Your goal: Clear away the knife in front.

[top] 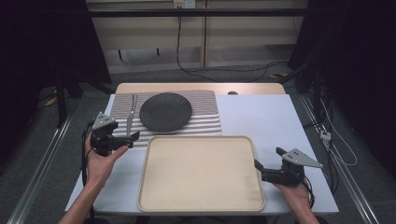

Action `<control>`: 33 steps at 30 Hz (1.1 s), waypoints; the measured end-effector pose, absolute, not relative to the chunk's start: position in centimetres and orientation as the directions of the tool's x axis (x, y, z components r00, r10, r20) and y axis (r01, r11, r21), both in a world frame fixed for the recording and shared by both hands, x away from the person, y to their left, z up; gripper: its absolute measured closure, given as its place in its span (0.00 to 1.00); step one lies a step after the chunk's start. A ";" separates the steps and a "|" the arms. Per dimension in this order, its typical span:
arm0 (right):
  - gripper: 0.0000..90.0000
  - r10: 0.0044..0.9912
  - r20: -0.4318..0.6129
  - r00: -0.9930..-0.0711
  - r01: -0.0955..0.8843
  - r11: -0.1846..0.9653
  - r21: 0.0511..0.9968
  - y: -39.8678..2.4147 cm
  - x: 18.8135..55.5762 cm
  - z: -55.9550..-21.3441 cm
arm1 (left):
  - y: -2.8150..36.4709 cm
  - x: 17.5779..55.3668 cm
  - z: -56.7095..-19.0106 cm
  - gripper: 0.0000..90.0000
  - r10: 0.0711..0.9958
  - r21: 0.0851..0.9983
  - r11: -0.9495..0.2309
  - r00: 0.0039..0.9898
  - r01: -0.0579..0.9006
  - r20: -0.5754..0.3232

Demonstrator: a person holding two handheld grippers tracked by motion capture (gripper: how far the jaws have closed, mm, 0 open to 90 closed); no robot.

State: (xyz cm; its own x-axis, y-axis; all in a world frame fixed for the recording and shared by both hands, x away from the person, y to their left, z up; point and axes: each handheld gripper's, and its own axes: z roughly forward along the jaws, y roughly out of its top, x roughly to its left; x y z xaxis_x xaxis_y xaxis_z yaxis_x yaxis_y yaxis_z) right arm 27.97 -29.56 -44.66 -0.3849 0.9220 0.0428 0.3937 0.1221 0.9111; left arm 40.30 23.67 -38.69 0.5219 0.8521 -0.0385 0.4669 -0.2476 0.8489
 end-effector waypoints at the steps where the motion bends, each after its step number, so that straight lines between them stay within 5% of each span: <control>1: 0.04 0.922 0.042 -0.385 0.393 0.122 0.911 -29.6 28.0 -44.7 | 23.6 40.8 -38.6 0.08 0.856 0.846 -0.254 0.516 0.469 -0.030; 33: 0.04 0.919 0.058 -0.389 0.410 0.117 0.905 -29.7 28.5 -45.0 | 24.4 53.6 -38.9 0.19 0.922 0.743 -0.253 0.387 0.619 -0.008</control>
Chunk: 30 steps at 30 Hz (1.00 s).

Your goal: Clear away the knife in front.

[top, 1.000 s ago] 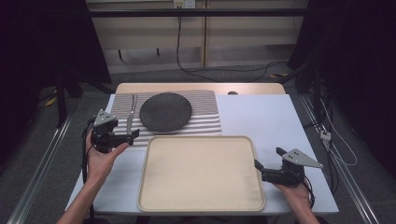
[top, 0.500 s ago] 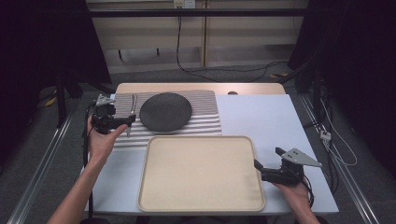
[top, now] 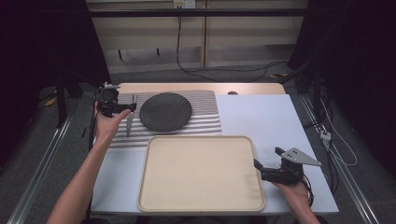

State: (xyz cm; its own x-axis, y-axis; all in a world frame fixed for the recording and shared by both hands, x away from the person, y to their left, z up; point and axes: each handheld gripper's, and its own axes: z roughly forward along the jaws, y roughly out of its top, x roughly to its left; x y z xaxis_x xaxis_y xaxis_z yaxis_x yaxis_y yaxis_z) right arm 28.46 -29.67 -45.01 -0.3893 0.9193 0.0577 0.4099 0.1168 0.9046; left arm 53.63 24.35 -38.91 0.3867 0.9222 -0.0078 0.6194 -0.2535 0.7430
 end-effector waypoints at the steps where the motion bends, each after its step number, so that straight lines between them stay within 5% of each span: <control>1: 0.04 0.919 0.059 -0.389 0.410 0.115 0.905 -29.7 28.5 -45.0 | 24.2 54.3 -39.2 0.20 0.926 0.737 -0.252 0.378 0.627 -0.005; 15: 0.04 0.919 0.043 -0.392 0.410 0.133 0.903 -29.5 28.4 -45.0 | 24.3 58.2 -41.9 0.32 0.939 0.666 -0.239 0.342 0.707 -0.026; 30: 0.04 0.919 0.049 -0.390 0.415 0.128 0.901 -29.6 28.5 -45.1 | 24.0 60.5 -45.5 0.62 0.964 0.623 -0.196 0.266 0.757 -0.020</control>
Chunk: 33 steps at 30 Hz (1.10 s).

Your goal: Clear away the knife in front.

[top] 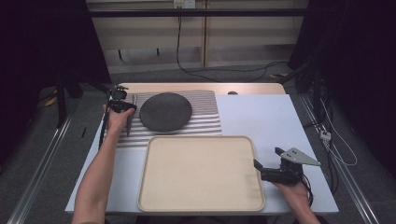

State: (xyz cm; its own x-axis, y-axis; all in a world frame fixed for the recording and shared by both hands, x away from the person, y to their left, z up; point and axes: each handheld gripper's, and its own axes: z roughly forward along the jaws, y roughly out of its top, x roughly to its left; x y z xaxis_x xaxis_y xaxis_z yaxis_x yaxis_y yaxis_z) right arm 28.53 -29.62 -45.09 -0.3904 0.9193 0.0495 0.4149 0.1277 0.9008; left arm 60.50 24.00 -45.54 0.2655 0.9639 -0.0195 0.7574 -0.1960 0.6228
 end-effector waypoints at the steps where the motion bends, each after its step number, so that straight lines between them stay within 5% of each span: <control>1: 0.04 0.919 0.049 -0.391 0.415 0.128 0.901 -29.6 28.5 -45.1 | 24.0 60.5 -45.5 0.64 0.964 0.623 -0.196 0.266 0.757 -0.020; 12: 0.04 0.918 0.056 -0.392 0.416 0.123 0.901 -29.6 28.4 -45.1 | 23.5 61.3 -45.2 0.76 0.964 0.586 -0.187 0.262 0.788 -0.045; 14: 0.04 0.918 0.056 -0.393 0.415 0.123 0.902 -29.6 28.4 -45.1 | 23.5 61.4 -45.1 0.86 0.965 0.574 -0.184 0.258 0.798 -0.051; 33: 0.04 0.916 0.056 -0.397 0.421 0.128 0.898 -29.5 28.5 -45.1 | 23.5 61.1 -44.3 0.89 0.946 0.485 -0.247 0.317 0.839 -0.065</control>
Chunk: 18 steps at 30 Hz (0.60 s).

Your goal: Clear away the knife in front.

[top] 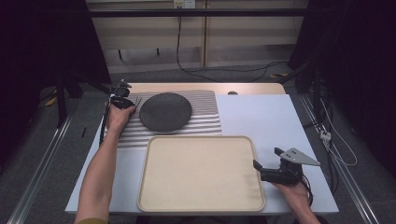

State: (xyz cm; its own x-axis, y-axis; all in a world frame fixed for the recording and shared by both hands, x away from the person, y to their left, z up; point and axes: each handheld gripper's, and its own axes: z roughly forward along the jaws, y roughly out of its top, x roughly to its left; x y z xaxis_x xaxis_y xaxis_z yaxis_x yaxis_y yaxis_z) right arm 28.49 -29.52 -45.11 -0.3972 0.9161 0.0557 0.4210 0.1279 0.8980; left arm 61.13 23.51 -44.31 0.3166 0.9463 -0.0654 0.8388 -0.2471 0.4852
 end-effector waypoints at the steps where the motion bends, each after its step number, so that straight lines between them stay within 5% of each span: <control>1: 0.04 0.916 0.055 -0.397 0.421 0.128 0.898 -29.5 28.5 -45.1 | 23.6 61.1 -44.3 0.89 0.944 0.486 -0.253 0.323 0.837 -0.066; 18: 0.04 0.917 0.050 -0.396 0.421 0.133 0.897 -29.5 28.6 -45.2 | 23.4 60.4 -43.9 0.89 0.937 0.484 -0.276 0.344 0.830 -0.056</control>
